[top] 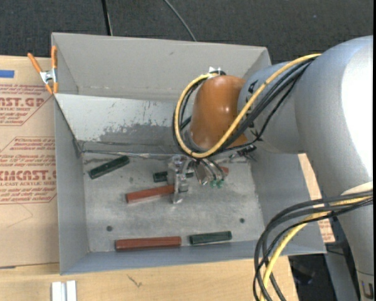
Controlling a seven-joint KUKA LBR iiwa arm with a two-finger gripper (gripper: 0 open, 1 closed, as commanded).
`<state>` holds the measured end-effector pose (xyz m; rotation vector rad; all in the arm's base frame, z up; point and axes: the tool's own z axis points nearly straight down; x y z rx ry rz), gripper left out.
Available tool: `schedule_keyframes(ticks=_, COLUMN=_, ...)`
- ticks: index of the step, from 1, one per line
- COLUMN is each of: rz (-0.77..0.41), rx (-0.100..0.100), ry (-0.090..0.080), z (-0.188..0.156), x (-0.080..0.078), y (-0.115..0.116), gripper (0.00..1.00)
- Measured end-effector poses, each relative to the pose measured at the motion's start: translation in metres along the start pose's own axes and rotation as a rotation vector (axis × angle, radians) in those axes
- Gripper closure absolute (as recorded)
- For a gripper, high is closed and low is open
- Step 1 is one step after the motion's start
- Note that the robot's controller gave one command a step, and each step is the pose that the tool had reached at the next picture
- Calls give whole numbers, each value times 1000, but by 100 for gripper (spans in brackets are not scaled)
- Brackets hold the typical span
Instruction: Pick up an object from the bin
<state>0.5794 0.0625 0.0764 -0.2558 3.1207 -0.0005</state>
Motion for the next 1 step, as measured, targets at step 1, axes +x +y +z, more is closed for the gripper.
schedule_keyframes(ticks=1, rz=-35, rx=-1, ry=5, z=-151, x=-4, y=-1, gripper=100)
